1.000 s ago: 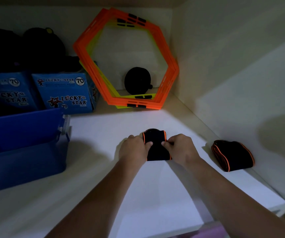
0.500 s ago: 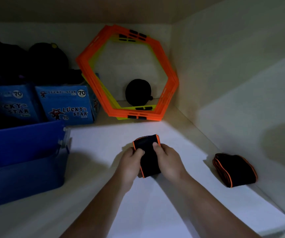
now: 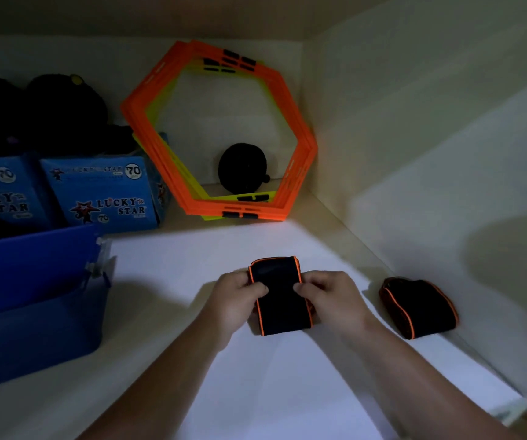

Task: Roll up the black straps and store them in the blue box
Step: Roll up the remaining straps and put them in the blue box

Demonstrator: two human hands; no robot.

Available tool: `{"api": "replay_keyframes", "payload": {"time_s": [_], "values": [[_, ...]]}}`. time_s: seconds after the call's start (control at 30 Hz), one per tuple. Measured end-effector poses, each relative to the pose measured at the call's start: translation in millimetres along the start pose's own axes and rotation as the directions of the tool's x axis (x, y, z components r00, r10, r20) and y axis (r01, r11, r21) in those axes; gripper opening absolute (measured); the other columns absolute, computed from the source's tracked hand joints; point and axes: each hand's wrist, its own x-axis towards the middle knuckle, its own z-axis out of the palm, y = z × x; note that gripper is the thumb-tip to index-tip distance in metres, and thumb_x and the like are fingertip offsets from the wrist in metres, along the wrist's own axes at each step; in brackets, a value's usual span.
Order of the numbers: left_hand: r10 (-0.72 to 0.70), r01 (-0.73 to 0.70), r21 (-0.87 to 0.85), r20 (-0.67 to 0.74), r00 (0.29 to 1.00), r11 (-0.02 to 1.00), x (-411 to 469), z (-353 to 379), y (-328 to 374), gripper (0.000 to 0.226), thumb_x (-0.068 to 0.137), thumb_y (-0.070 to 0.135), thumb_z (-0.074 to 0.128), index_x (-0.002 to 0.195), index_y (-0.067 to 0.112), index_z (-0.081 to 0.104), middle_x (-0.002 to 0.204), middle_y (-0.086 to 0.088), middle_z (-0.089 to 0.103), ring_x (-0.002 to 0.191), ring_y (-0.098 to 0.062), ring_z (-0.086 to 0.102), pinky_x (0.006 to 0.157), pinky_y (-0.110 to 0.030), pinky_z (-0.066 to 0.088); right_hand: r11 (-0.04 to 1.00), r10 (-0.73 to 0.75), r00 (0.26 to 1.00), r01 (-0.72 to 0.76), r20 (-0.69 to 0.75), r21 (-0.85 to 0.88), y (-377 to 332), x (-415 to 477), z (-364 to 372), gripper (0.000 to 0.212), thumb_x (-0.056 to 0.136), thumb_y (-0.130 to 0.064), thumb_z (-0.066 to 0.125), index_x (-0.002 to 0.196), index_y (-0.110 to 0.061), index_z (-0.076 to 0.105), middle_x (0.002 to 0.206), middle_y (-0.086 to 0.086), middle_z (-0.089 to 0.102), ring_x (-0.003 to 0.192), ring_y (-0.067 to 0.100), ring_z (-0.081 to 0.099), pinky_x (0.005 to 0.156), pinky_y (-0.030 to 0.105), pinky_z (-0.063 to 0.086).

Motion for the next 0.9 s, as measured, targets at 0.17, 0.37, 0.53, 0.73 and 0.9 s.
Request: {"api": "replay_keyframes", "payload": {"time_s": [0.17, 0.37, 0.53, 0.73, 0.9], "values": [[0.018, -0.026, 0.122, 0.063, 0.998, 0.992, -1, 25, -6, 0.009, 0.091, 0.004, 0.070, 0.099, 0.008, 0.072, 0.089, -0.013, 0.076, 0.073, -0.015, 0.070, 0.067, -0.028, 0.059, 0.885, -0.100, 0.986, 0.029, -0.130, -0.465, 5, -22, -45, 0.010, 0.086, -0.020, 0.069, 0.081, -0.020, 0.078, 0.076, -0.010, 0.077, 0.076, 0.005, 0.071, 0.075, 0.024, 0.055], [0.031, -0.040, 0.169, 0.054, 0.998, 0.985, 22, 71, -6, 0.011, 0.087, 0.004, 0.074, 0.097, 0.002, 0.070, 0.089, -0.020, 0.073, 0.076, -0.031, 0.072, 0.071, -0.038, 0.062, 0.621, -0.165, 0.980, 0.017, -0.110, -0.784, 1, -22, -72, 0.014, 0.080, -0.020, 0.060, 0.081, -0.011, 0.071, 0.082, 0.006, 0.076, 0.079, 0.024, 0.070, 0.071, 0.036, 0.054], [0.018, -0.022, 0.142, 0.030, 0.999, 0.990, 61, 105, 0, 0.011, 0.082, 0.002, 0.076, 0.084, 0.007, 0.067, 0.080, -0.015, 0.068, 0.071, -0.030, 0.069, 0.073, -0.047, 0.064, 0.418, -0.128, 0.990, 0.004, -0.054, -0.908, -23, 11, -93, 0.015, 0.083, -0.016, 0.059, 0.090, -0.008, 0.069, 0.091, 0.014, 0.075, 0.089, 0.034, 0.070, 0.069, 0.032, 0.050], [0.061, -0.046, 0.229, -0.059, 0.996, 0.972, 102, 140, 11, 0.015, 0.075, 0.010, 0.072, 0.065, 0.019, 0.067, 0.088, -0.013, 0.078, 0.088, -0.030, 0.074, 0.083, -0.039, 0.061, 0.283, 0.023, 0.999, -0.032, -0.026, -0.959, -32, 48, -115, 0.011, 0.082, -0.022, 0.066, 0.082, -0.012, 0.063, 0.086, 0.011, 0.067, 0.080, 0.029, 0.064, 0.060, 0.026, 0.043], [0.033, -0.030, 0.261, -0.007, 0.999, 0.965, 128, 154, 13, 0.014, 0.076, 0.011, 0.073, 0.068, 0.019, 0.066, 0.089, -0.012, 0.076, 0.091, -0.030, 0.073, 0.086, -0.040, 0.060, 0.301, 0.136, 0.991, -0.049, -0.008, -0.953, -19, 60, -128, 0.033, 0.071, -0.046, 0.071, 0.091, -0.020, 0.074, 0.091, 0.003, 0.073, 0.084, 0.025, 0.069, 0.078, 0.032, 0.058]]}}
